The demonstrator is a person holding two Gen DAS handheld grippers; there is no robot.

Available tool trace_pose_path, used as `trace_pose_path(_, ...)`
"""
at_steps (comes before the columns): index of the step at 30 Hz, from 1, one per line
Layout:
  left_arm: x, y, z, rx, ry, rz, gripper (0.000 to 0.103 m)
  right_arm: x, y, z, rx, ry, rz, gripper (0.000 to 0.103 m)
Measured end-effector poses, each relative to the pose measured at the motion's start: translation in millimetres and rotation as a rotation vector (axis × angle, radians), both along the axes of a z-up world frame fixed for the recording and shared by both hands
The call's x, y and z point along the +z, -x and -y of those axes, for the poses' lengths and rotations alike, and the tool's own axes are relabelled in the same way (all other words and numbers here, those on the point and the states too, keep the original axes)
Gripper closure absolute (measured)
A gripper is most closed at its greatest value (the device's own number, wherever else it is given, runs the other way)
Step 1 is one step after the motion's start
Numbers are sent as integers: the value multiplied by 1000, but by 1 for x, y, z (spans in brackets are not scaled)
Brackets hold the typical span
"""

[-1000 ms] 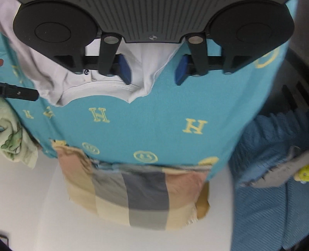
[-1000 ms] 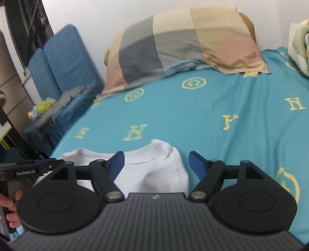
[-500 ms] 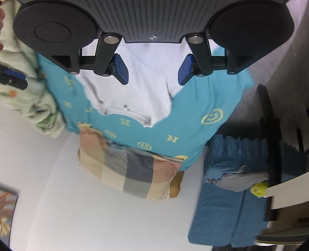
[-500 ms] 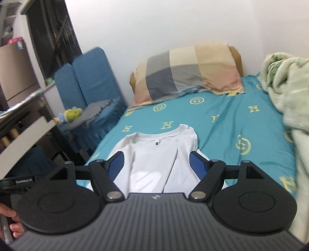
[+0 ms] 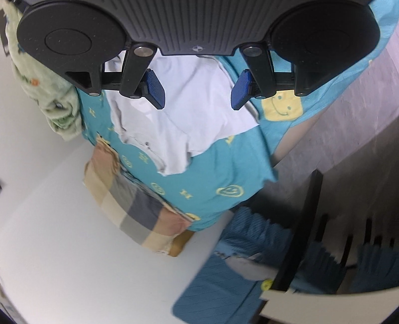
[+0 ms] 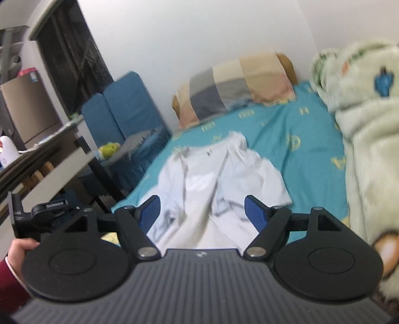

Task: Fold clothes

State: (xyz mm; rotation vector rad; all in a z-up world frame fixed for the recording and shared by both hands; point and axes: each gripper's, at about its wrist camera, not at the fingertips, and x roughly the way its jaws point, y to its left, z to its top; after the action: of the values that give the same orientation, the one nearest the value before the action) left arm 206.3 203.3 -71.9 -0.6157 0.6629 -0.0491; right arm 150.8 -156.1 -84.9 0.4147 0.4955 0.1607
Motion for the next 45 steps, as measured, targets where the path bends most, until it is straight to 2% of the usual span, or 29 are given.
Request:
trace_pose_path(7,-54,-50,-21,71,84,-61,49,-30,-33,-16,39,24,-81,27)
trace_pose_path(12,-80,-73,-29,75,83,-93,52,-45,-55,-27,83,47,-97,27)
trace_pose_path(13,-84,-76,-31,80,99,-87,57,-48,-58,-30,91,57,-97,27)
trace_pose_path(15,-89,-82,-32,82,111,-81,73,-53,-65,-35,106,84,-95,27)
trace_pose_path(16,-91,-85,-32,81,111,-80,89,-55,-69,-38,113,94,-95,27)
trace_pose_path(17,-91,-88,-32,78,109,-75,95,-57,-71,-39,119,100,-97,27)
trace_pose_path(19,-88,-89,-31,74,92,-41,100,-61,-75,-40,126,105,-107,27)
trace_pose_path(23,-58,-80,-34,132,38,101,100,-68,-78,-39,125,88,-137,27)
trace_pose_path(25,-41,-76,-38,166,34,146,100,-70,-79,-39,121,79,-150,27)
trace_pose_path(26,-32,-76,-39,175,6,165,101,-71,-79,-39,119,77,-153,27)
trace_pose_path(28,-17,-80,-48,207,-21,189,101,-72,-80,-38,115,77,-156,27)
trace_pose_path(32,10,-110,-82,311,4,199,101,-74,-81,-38,107,91,-151,27)
trace_pose_path(34,23,-132,-99,353,-6,192,101,-76,-84,-36,99,94,-146,27)
trace_pose_path(38,37,-178,-119,391,-141,128,101,-81,-93,-31,77,88,-142,27)
trace_pose_path(40,30,-200,-121,377,-227,75,101,-85,-99,-29,68,88,-148,27)
trace_pose_path(42,15,-217,-121,361,-274,26,100,-91,-104,-27,61,86,-162,27)
trace_pose_path(45,-13,-225,-122,343,-240,-27,99,-99,-111,-25,56,85,-181,27)
